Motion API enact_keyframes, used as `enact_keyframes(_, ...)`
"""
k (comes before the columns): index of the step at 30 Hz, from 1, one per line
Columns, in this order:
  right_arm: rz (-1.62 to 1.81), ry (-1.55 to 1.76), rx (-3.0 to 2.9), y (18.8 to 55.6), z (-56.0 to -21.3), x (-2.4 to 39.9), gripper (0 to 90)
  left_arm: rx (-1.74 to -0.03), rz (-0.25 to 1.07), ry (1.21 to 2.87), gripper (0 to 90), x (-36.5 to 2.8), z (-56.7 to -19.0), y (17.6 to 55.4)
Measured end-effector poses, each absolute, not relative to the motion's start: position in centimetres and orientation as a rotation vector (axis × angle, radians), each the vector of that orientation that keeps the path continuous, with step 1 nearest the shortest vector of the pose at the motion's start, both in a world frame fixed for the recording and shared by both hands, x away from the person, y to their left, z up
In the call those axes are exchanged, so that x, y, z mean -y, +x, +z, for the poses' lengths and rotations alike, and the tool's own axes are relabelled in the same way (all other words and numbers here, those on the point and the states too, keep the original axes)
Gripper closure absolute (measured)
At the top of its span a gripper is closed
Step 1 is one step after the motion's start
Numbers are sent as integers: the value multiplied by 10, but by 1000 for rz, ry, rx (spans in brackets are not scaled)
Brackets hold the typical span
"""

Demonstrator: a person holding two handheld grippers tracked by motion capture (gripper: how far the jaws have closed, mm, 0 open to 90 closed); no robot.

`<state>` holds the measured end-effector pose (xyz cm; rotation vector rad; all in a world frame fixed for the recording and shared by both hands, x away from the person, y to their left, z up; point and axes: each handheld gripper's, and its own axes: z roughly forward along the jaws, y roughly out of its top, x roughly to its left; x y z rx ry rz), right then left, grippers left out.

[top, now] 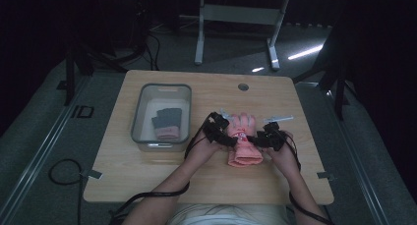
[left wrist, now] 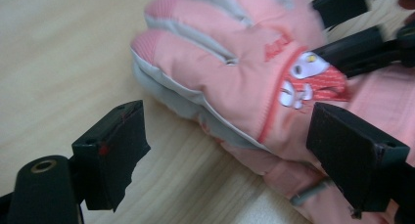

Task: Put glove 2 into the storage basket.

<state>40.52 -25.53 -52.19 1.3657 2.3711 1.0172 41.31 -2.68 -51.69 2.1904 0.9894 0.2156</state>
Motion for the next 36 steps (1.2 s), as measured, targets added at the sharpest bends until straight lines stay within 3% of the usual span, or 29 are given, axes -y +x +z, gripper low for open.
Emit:
enact_keyframes(3,1023,1367,-2404,409,-525,254,443,-1034,80,2173,182,23,-529,425)
enact_keyframes(7,1050,1382,-2462,414,-528,253,542,-1065,-66,2132,278,20,-541,435)
enact_keyframes(8,1053,1381,-2477,414,-527,252,575,-1057,-153,2111,278,18,-546,439)
enact_keyframes(10,1036,1361,-2493,414,-526,248,612,-1037,-243,2089,408,17,-549,443)
enact_keyframes(15,1066,1393,-2485,415,-527,247,663,-1027,-315,2055,662,15,-550,446)
enact_keyframes(18,1074,1403,-2464,413,-526,246,687,-1017,-288,2067,734,16,-545,443)
enact_keyframes(36,1191,1332,-2391,402,-495,240,710,-936,-120,2102,769,8,-490,424)
